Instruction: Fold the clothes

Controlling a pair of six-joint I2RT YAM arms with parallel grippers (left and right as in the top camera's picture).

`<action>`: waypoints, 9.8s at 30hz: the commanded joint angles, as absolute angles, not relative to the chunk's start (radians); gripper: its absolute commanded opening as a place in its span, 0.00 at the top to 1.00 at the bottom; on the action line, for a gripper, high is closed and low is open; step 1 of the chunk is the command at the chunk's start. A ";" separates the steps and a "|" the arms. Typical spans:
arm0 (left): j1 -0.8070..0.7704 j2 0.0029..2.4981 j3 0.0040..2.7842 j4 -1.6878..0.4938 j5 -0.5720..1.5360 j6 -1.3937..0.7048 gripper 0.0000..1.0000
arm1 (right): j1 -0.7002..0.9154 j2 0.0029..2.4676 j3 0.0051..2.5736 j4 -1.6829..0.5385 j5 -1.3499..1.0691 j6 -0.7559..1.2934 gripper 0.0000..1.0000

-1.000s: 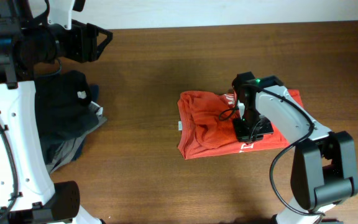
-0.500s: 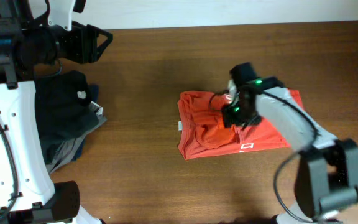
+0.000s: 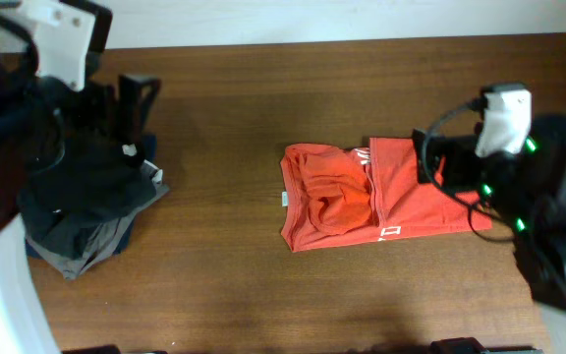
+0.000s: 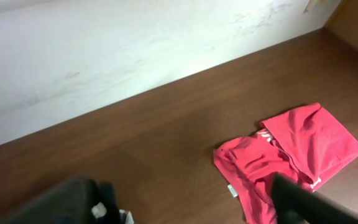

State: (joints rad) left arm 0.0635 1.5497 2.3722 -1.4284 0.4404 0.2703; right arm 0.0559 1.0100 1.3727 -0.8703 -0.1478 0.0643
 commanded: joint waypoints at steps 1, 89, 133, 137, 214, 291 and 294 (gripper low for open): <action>0.068 1.564 2.377 -1.445 0.410 0.282 0.01 | 0.050 0.978 1.369 -0.875 -0.134 0.052 0.01; -0.435 2.091 1.237 -0.426 0.660 -0.447 0.02 | -0.166 1.237 1.458 -1.062 -0.206 0.203 0.01; -0.534 1.824 1.656 -0.995 0.116 -0.321 1.00 | -0.166 1.237 1.458 -1.067 -0.176 0.200 0.01; -0.645 1.902 1.656 -0.976 0.104 -0.325 0.99 | -0.166 1.237 1.458 -1.067 -0.176 0.200 0.01; -0.309 1.909 2.412 -1.688 -0.074 -0.266 0.25 | 0.432 1.964 1.458 -0.720 -0.051 0.428 0.81; -0.339 1.909 2.411 -1.685 -0.025 -0.181 0.13 | 0.352 1.742 1.251 -1.218 -0.098 0.137 0.90; -0.339 1.909 2.411 -1.685 -0.026 -0.181 0.13 | 0.351 1.742 1.251 -1.227 -0.006 0.208 0.85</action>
